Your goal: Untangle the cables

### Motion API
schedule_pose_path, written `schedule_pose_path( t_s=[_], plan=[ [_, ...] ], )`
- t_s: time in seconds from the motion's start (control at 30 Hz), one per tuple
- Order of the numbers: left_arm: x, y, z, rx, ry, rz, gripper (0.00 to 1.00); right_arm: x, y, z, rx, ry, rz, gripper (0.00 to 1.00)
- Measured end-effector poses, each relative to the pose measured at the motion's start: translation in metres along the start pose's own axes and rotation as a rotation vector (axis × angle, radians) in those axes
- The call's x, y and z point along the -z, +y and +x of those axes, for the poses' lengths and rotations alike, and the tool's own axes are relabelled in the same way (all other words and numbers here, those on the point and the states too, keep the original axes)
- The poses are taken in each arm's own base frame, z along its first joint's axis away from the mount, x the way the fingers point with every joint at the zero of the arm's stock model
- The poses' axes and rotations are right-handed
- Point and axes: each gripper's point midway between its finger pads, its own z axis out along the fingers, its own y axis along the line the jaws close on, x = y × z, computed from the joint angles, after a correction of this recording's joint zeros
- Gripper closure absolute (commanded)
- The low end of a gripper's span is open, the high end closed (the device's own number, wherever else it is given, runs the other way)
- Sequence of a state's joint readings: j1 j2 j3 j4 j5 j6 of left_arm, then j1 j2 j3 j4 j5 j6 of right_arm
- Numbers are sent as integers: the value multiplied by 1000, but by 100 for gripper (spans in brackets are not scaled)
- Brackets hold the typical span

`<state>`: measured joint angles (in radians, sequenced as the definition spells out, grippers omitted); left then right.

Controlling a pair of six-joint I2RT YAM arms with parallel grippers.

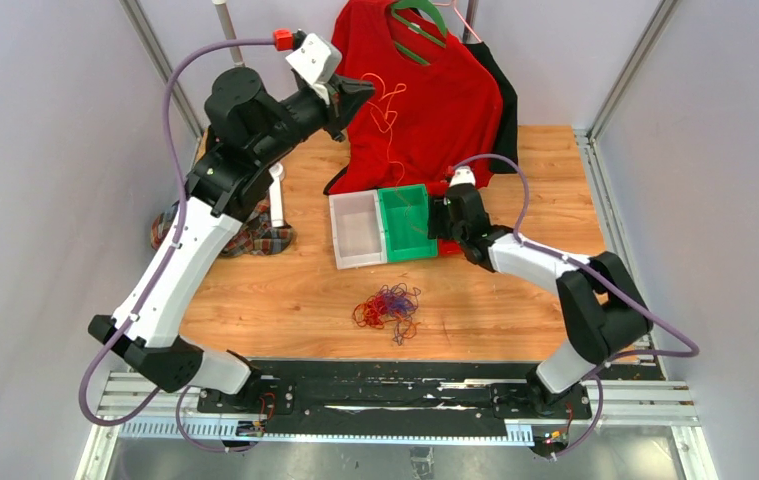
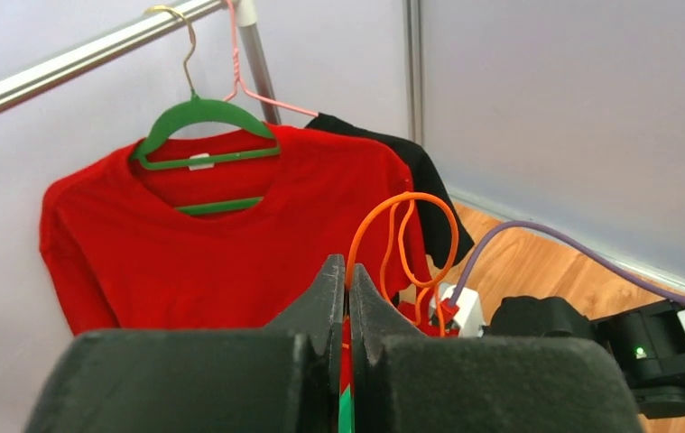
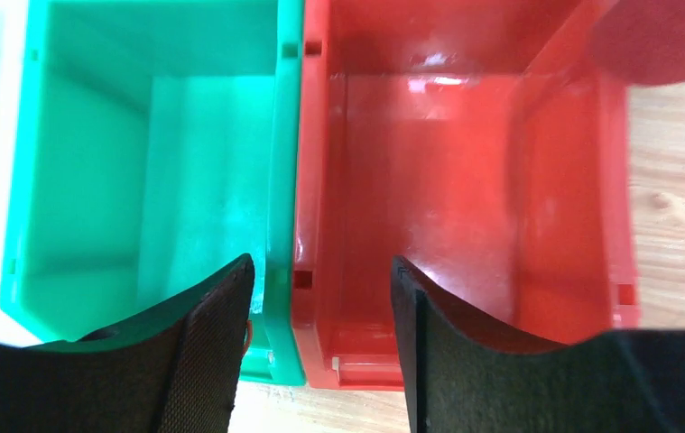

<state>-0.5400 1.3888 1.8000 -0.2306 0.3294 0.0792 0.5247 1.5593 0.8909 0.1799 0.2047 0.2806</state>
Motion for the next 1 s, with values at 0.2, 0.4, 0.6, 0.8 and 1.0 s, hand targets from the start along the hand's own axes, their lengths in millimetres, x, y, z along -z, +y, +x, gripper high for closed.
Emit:
schedule_pose_path(
  t_s=[0.2, 0.4, 0.6, 0.8, 1.0],
  plan=[
    [-13, 3, 17, 1, 28, 4, 100, -14, 15, 18, -27, 48, -71, 48],
    [-21, 6, 30, -27, 48, 3, 100, -16, 32, 22, -101, 43, -126, 50],
    [-28, 11, 59, -52, 110, -9, 100, -13, 61, 26, -186, 44, -168, 48],
    [-27, 14, 90, -86, 175, -19, 99, -13, 74, 28, -220, 55, -167, 29],
    [-23, 19, 129, -134, 266, -36, 100, 4, 70, 11, -229, 13, -162, 26]
  ],
)
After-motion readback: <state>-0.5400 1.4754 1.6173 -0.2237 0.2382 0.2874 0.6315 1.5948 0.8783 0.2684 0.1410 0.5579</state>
